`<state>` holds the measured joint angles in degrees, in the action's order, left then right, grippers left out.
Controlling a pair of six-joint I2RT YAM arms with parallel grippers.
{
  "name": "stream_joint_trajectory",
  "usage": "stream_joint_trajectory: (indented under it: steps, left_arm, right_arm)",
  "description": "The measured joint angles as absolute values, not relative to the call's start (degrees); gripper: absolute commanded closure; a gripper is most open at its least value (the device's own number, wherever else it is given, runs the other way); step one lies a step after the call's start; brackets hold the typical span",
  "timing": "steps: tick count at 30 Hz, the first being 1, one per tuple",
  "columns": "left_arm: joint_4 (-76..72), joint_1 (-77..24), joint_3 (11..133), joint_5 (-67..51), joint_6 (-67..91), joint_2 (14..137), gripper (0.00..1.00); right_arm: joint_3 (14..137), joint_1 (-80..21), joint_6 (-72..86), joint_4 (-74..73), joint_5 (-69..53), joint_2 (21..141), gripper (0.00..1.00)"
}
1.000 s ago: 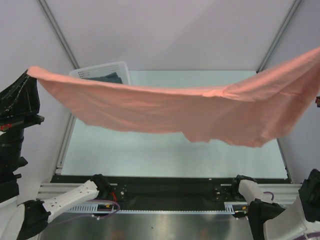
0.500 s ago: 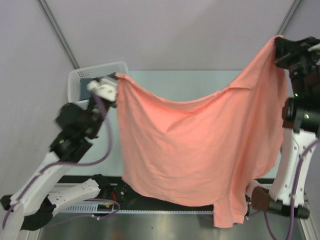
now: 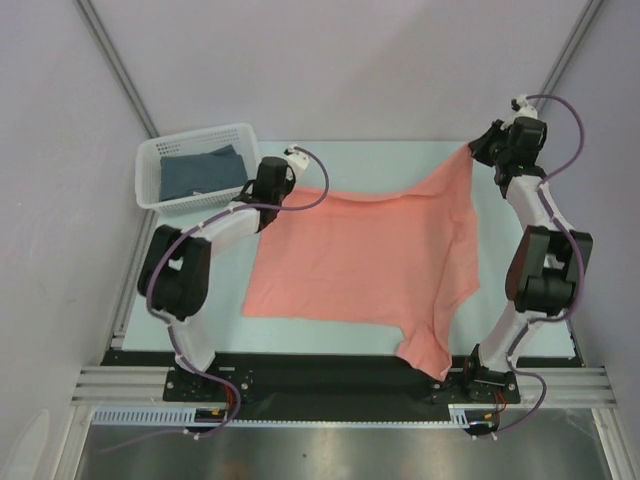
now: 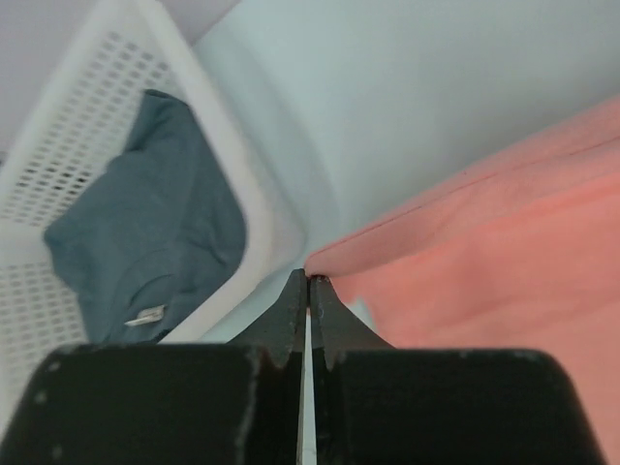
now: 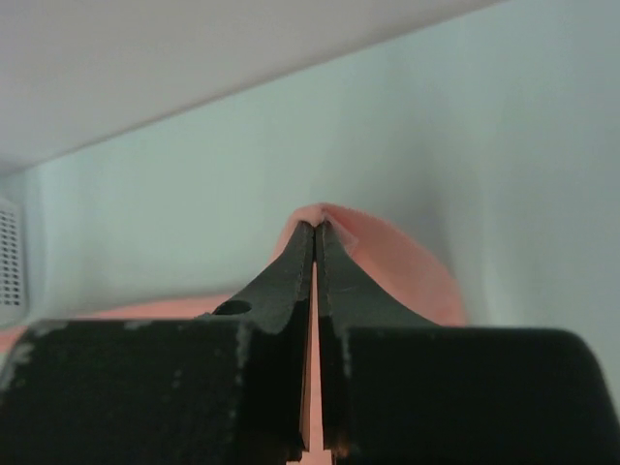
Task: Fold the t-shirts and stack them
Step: Flatten the tshirt out
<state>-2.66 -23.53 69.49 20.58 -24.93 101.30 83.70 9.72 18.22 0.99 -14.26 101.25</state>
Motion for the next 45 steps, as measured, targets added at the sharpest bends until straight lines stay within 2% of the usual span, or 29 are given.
stream_joint_trajectory:
  steps: [3, 7, 17, 23, 32, 45]
  left_arm:
    - [-2.39, -23.05, 74.26, 20.45, -22.74, 108.86, 1.00]
    - [-2.50, -22.55, 76.60, 20.97, -20.84, 111.92, 1.00]
    - [-2.28, -19.81, 77.34, 24.58, -17.76, 108.20, 1.00]
    - [-1.54, -19.70, 77.89, 24.27, -17.56, 90.87, 1.00]
    - [-2.28, -19.68, 87.11, 20.21, -17.52, 70.46, 1.00]
    - [7.05, -19.68, 89.69, 10.37, -17.32, 44.91, 0.99]
  right_arm:
    - [87.57, 9.87, 17.56, 1.43, -15.00, 109.32, 1.00]
    - [94.08, 9.74, 15.77, 0.73, -16.05, 117.03, 1.00]
    - [105.62, 8.82, 14.72, -3.73, -15.90, 118.37, 1.00]
    - [105.86, 8.71, 15.14, -9.58, -15.29, 107.26, 1.00]
    - [119.52, 9.47, 16.01, -12.34, -15.33, 87.18, 1.00]
    - [117.67, 10.24, 18.50, -11.35, -17.50, 60.62, 1.00]
